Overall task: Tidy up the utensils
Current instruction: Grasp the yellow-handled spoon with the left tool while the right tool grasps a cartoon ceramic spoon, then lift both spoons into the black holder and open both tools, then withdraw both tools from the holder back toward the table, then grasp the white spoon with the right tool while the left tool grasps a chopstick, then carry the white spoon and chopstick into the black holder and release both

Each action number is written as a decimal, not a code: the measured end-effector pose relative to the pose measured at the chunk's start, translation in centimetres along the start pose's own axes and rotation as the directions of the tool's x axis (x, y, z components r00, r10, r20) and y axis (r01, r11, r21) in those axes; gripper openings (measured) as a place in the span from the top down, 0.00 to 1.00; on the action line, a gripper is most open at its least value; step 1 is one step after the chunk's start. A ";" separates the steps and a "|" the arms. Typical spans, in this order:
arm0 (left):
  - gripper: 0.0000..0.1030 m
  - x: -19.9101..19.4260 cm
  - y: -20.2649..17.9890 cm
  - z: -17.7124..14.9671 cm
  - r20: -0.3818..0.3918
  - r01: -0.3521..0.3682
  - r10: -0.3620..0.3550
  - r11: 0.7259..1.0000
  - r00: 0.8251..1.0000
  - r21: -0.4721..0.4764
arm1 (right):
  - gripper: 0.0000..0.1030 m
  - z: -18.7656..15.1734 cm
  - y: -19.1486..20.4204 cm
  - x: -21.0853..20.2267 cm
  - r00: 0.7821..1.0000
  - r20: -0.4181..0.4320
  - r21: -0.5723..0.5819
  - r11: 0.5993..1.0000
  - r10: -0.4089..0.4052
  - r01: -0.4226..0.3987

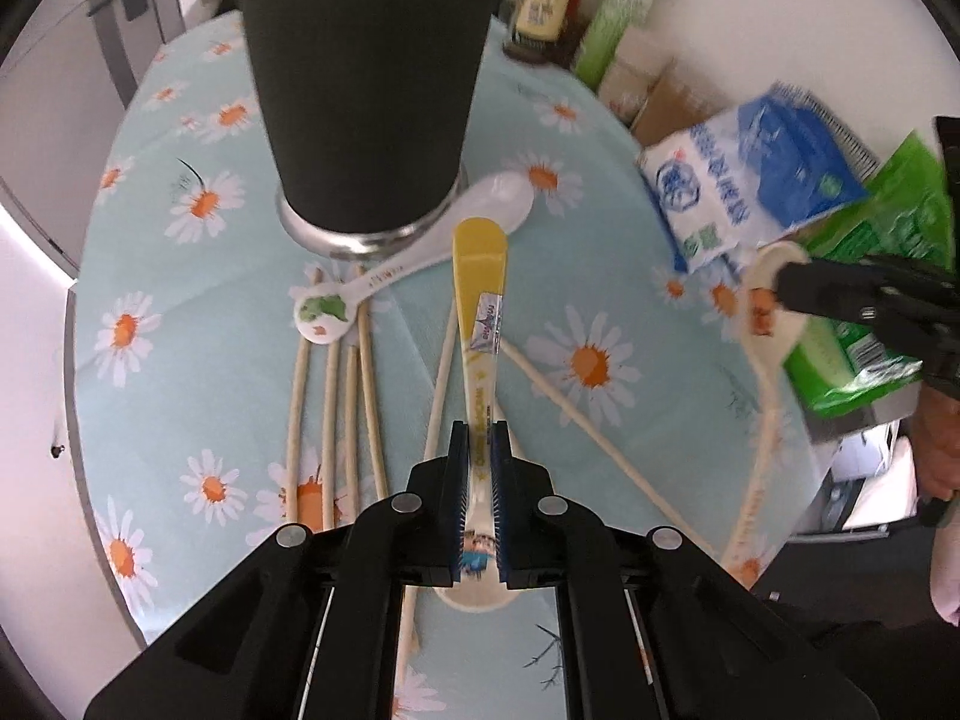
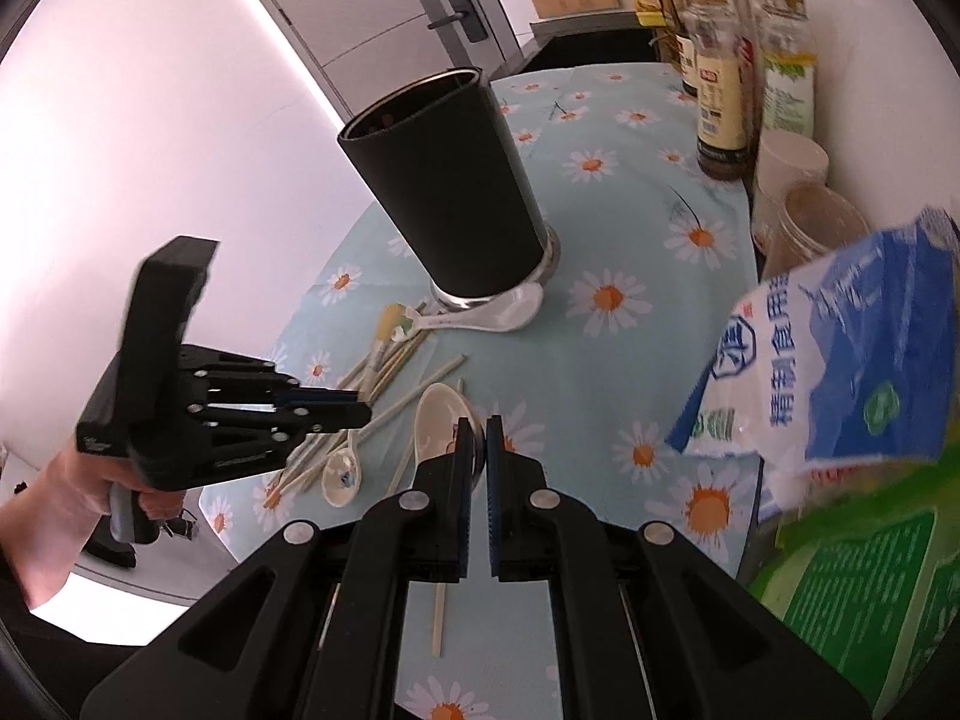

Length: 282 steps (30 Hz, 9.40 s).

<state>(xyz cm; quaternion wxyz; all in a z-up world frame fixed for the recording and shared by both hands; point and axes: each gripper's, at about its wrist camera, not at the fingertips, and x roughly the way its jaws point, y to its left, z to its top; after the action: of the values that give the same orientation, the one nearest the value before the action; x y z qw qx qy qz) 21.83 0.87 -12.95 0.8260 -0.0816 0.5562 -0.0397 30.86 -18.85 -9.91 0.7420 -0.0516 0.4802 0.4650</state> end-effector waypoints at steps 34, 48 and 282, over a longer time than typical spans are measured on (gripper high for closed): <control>0.94 -15.9 2.9 8.0 0.528 0.097 -0.158 0.985 0.834 0.141 | 0.95 14.6 10.4 -5.4 0.895 0.366 -0.130 0.939 -0.254 0.319; 0.94 -15.6 5.0 13.8 0.579 0.136 -0.222 0.973 0.785 0.188 | 0.95 20.2 9.9 -5.9 0.807 0.455 -0.014 0.903 -0.377 0.430; 0.96 -8.0 7.0 13.3 0.740 0.131 -0.136 0.989 0.658 0.065 | 0.93 21.6 7.8 1.7 0.919 0.213 -0.205 0.905 -0.332 0.374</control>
<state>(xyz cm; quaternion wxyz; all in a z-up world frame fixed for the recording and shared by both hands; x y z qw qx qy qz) 30.97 10.18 -2.04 0.9758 -0.1286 0.1644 -0.0652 39.62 -2.07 3.16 0.8409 -0.1872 0.3365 0.3802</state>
